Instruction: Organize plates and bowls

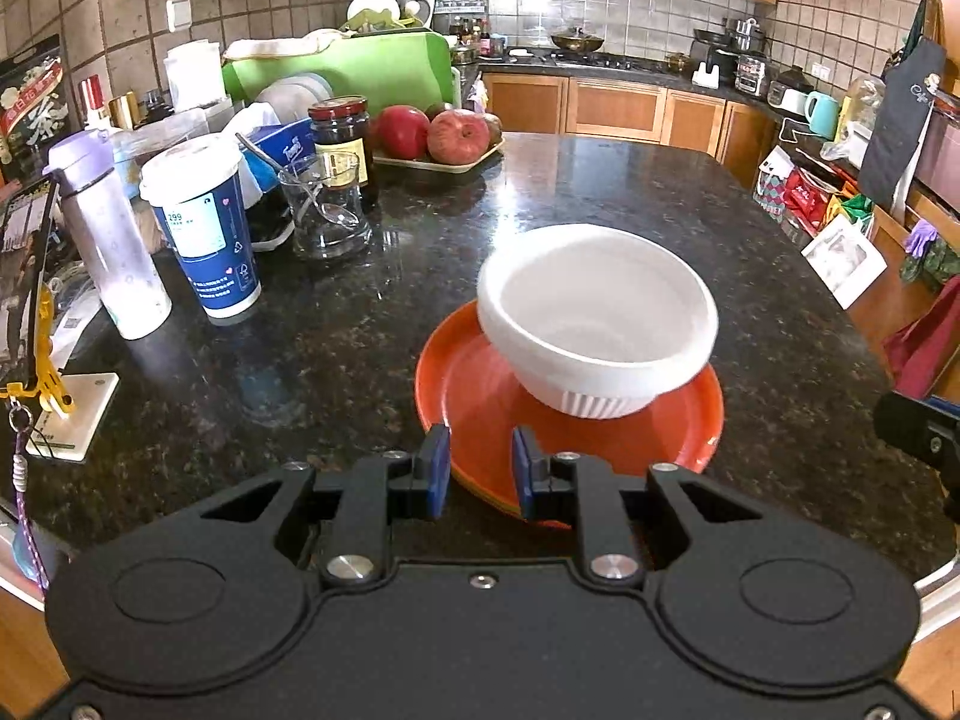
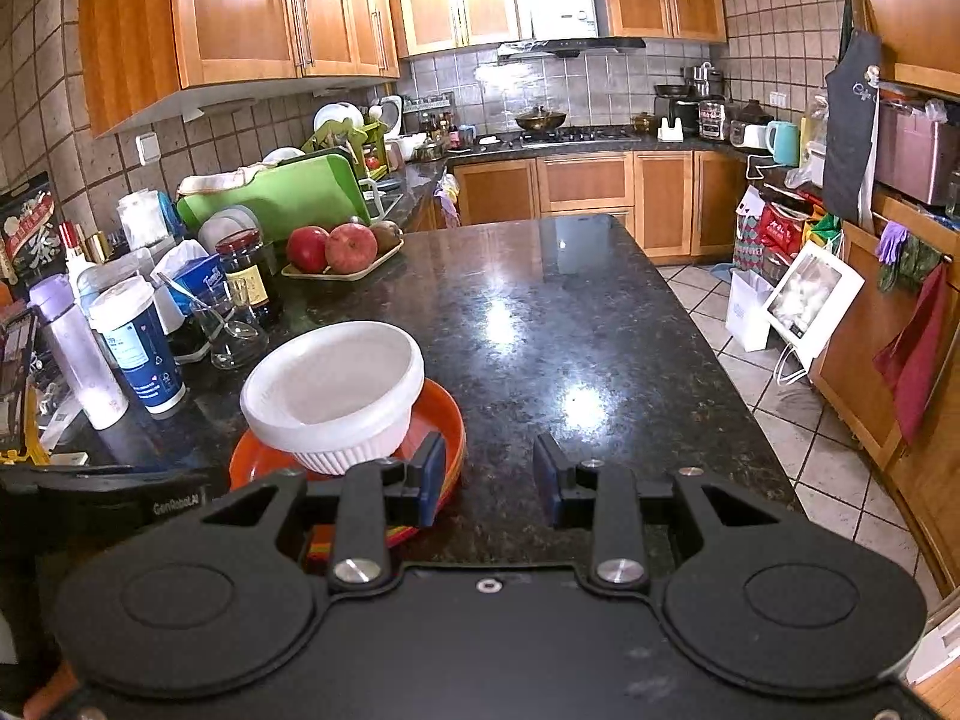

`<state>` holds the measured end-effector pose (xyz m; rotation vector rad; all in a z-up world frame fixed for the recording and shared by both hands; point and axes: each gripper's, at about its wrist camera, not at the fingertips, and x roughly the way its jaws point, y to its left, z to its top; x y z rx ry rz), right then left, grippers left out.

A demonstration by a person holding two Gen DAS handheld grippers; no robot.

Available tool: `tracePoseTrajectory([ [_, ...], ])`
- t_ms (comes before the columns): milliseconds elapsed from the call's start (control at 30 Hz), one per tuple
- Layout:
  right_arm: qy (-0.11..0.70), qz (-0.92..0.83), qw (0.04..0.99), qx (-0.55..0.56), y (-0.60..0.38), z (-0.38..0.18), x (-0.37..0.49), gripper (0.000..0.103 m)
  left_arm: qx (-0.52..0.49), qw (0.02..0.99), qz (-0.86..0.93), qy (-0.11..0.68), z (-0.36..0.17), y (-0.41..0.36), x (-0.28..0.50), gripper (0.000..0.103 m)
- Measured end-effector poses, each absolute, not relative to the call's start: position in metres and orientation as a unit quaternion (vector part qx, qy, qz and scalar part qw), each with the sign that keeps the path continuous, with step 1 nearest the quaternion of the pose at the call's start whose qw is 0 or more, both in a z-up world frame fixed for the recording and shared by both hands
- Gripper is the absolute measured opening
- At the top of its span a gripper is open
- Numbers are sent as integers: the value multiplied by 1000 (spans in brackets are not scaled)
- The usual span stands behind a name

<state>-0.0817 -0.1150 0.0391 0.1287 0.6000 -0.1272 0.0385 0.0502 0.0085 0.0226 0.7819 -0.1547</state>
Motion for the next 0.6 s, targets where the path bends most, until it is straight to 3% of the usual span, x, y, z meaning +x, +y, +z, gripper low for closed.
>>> tracePoseTrajectory([
  [600,284,-61,955,64,-103,39,-85,34,16,925,-84,369,8,52,34,30],
])
